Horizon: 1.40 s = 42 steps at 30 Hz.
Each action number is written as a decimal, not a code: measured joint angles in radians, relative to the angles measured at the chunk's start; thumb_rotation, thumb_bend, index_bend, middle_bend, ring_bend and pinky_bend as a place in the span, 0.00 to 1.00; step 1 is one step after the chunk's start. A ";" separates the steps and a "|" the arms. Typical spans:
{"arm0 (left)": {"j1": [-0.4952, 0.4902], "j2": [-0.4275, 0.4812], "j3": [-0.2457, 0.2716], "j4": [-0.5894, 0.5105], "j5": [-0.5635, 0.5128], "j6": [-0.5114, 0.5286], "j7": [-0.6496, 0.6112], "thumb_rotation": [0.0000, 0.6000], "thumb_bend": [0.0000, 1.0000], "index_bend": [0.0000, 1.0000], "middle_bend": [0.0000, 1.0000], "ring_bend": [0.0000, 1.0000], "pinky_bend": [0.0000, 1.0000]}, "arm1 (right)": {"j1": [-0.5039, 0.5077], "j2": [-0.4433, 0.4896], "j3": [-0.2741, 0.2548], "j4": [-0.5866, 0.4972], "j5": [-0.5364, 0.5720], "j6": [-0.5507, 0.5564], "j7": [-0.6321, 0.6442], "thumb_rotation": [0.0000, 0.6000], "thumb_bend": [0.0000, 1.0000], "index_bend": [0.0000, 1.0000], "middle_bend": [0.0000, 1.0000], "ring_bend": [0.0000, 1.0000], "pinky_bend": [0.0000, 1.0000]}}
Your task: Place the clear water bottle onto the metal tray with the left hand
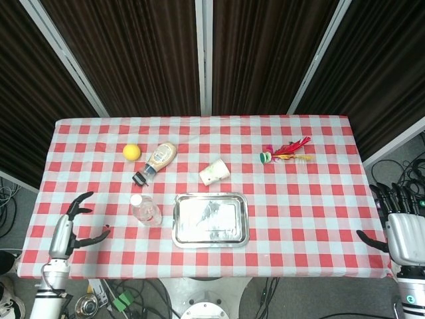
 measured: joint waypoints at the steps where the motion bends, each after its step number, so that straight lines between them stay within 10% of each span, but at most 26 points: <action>1: -0.002 -0.020 -0.006 0.001 -0.011 -0.006 -0.021 1.00 0.06 0.21 0.24 0.15 0.30 | 0.001 -0.001 -0.001 0.003 -0.001 -0.003 0.003 1.00 0.04 0.13 0.12 0.00 0.04; 20: -0.060 -0.302 -0.040 0.245 0.014 -0.044 -0.147 1.00 0.06 0.21 0.21 0.13 0.21 | 0.002 -0.002 -0.001 0.018 -0.008 -0.009 0.034 1.00 0.04 0.14 0.12 0.00 0.04; 42: -0.170 -0.419 -0.077 0.353 -0.001 -0.160 -0.152 1.00 0.08 0.27 0.30 0.18 0.26 | 0.010 0.011 0.006 0.023 0.019 -0.034 0.072 1.00 0.04 0.14 0.12 0.00 0.04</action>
